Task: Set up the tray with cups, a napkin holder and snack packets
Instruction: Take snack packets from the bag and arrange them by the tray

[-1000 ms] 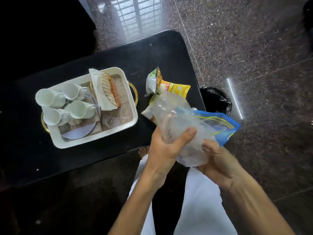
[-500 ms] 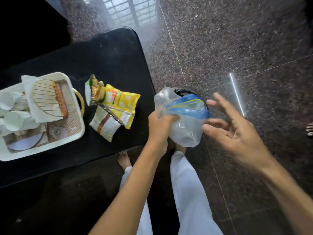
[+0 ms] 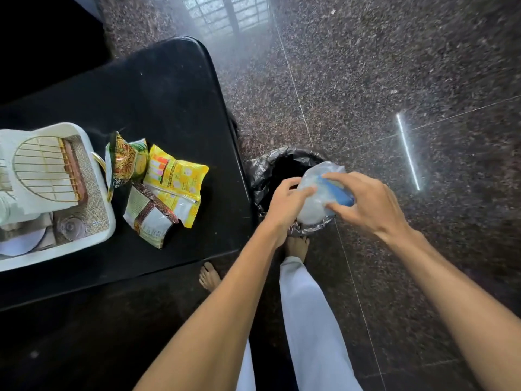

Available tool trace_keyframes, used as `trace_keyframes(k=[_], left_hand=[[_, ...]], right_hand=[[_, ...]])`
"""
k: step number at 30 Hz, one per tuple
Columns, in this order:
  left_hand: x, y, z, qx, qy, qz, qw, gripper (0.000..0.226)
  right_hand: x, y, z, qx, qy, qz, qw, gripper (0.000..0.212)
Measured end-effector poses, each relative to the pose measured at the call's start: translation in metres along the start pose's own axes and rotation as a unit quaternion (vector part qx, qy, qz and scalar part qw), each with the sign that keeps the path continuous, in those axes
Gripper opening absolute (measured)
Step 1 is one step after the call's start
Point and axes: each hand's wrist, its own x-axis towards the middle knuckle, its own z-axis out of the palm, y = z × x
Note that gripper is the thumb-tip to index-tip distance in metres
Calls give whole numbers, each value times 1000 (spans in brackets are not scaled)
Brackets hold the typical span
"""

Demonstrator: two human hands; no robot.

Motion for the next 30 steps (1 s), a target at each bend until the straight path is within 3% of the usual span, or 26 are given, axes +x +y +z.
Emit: trace_keyframes(k=[4, 14, 22, 30], left_hand=[[4, -23, 9, -12, 115, 56, 992, 45], [-33, -69, 3, -61, 133, 84, 986, 27], [-43, -87, -11, -67, 141, 85, 984, 27], [-59, -87, -29, -76, 127, 88, 985, 26]], right_hand=[[21, 15, 54, -4, 77, 126, 989, 56], [67, 21, 181, 81, -32, 274, 958, 66], [83, 30, 207, 75, -156, 299, 938, 81], [75, 30, 191, 56, -126, 253, 958, 66]])
